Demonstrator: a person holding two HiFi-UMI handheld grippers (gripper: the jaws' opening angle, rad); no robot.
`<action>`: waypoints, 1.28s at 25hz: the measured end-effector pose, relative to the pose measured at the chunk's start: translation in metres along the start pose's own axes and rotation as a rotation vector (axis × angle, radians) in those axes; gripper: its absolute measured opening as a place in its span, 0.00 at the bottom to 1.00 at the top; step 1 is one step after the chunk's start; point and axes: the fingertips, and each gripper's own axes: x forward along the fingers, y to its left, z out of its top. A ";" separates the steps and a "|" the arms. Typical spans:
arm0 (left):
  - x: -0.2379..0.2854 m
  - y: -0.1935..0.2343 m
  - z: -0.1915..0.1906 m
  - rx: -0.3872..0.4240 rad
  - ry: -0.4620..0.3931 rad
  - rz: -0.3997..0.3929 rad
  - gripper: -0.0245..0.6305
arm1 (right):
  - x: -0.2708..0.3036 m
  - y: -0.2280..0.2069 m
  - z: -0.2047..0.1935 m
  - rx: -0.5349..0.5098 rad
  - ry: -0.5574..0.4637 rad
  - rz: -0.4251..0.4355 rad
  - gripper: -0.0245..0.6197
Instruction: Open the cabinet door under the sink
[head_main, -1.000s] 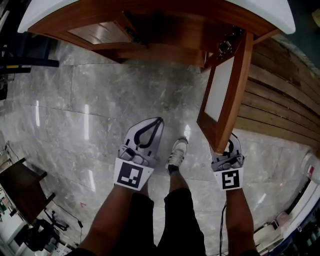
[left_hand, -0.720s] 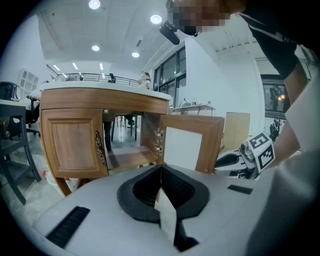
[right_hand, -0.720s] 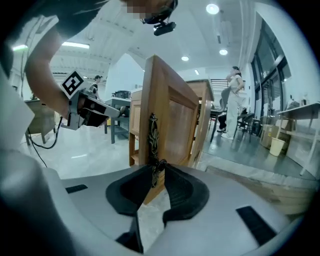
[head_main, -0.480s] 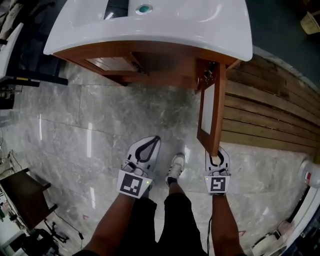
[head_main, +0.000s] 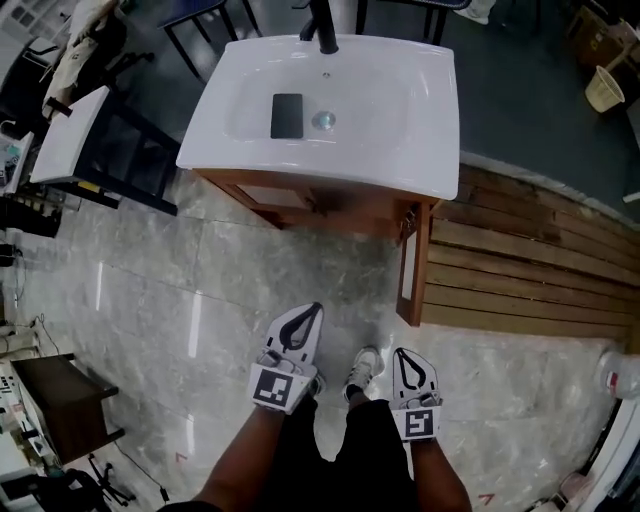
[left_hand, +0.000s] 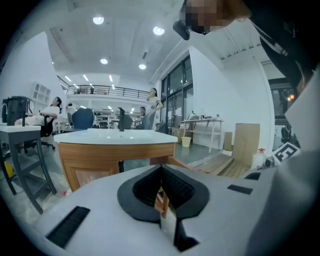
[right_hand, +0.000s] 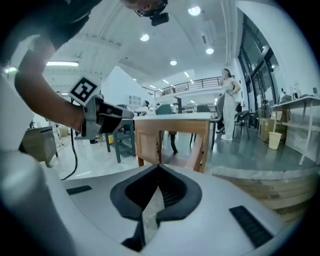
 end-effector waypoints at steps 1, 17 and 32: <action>-0.004 0.002 0.008 0.004 -0.006 0.003 0.07 | -0.001 0.004 0.022 0.004 -0.024 0.007 0.07; 0.001 0.079 0.036 -0.023 -0.072 0.008 0.07 | 0.118 0.022 0.147 0.019 -0.224 0.043 0.07; 0.057 0.175 -0.048 -0.102 -0.043 0.009 0.07 | 0.279 0.031 0.060 0.043 -0.136 0.145 0.34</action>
